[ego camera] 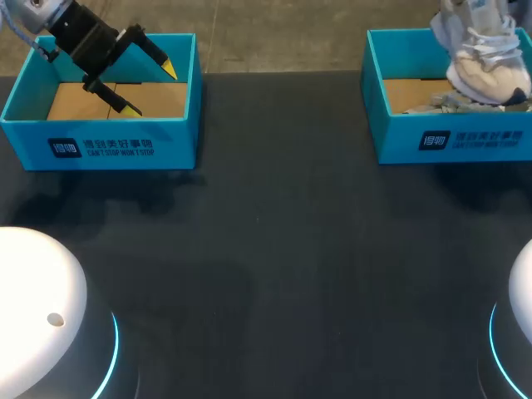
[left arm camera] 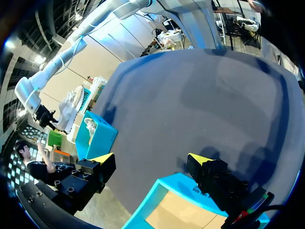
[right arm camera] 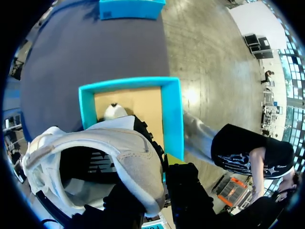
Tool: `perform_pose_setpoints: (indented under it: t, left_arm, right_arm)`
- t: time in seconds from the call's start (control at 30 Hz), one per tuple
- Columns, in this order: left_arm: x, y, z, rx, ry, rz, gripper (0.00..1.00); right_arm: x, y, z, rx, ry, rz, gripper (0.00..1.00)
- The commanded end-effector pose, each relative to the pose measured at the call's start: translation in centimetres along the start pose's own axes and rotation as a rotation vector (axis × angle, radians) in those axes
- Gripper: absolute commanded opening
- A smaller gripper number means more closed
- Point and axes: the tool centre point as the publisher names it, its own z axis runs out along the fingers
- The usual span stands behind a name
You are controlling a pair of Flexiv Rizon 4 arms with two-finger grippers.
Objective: Take the shoe out of the shoebox, open the shoe tongue, remove and reinsert the insole, then place the shoe into the shoebox
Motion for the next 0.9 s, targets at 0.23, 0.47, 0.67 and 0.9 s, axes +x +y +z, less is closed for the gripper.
perform_pose_setpoints:
  t: [0.23, 0.47, 0.67, 0.9]
  left_arm:
    - [0.0, -0.1, 0.0, -0.003, 0.003, 0.0, 1.0]
    - [0.0, -0.1, 0.0, -0.003, 0.003, 0.0, 1.0]
    - [0.0, -0.1, 0.0, -0.003, 0.003, 0.0, 1.0]
    - [0.0, -0.1, 0.0, -0.003, 0.003, 0.0, 1.0]
  right_arm:
    - [-2.1, -5.0, 2.2, -0.005, 0.008, 0.013, 0.0]
    - [-3.8, -6.8, 4.4, 0.035, 0.028, 0.044, 0.0]
    - [-4.4, -8.5, 6.0, 0.077, 0.052, 0.184, 0.0]
    - [-4.0, -11.2, 5.9, 0.11, 0.019, 0.632, 0.0]
